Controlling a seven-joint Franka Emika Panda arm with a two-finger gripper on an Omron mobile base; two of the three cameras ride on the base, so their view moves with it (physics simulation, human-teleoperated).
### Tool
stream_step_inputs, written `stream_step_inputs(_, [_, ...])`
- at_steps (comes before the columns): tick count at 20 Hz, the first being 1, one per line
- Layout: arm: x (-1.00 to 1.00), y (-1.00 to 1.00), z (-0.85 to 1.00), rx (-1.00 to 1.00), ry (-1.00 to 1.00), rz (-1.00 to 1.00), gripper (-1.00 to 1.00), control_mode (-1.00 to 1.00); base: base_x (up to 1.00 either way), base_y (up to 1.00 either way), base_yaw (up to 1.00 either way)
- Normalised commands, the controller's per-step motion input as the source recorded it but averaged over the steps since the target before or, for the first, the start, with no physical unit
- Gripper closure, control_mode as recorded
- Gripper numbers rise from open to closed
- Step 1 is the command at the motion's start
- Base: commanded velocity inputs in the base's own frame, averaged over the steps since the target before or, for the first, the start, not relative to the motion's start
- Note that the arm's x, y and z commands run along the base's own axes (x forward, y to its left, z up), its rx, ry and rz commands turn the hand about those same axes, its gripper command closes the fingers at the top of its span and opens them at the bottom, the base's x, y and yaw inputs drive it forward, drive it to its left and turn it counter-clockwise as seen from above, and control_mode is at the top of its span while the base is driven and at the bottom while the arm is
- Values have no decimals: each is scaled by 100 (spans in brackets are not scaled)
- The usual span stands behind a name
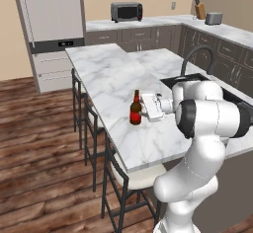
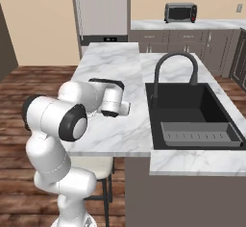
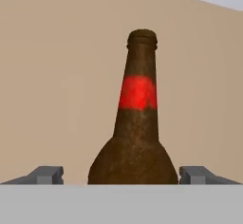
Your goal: Get the candle and the beer from the cabinet and move them to the dining counter.
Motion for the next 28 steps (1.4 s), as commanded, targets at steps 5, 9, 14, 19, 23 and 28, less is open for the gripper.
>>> stream_step_inputs(5, [-6,0,44,-5,0,0,-100,-100,0,0,0])
stream_step_inputs(9, [-13,-3,50,-2,0,0,-100,-100,0,0,0])
stream_step_inputs(14, [-20,-4,64,-1,0,0,-100,-100,0,0,0])
stream_step_inputs(19, [-20,0,78,-3,0,-1,-100,-100,0,0,0])
stream_step_inputs(23, [-49,0,82,-3,-1,-5,-100,-100,0,0,0])
stream_step_inputs(28, [-38,0,81,-3,-1,-6,-100,-100,0,0,0])
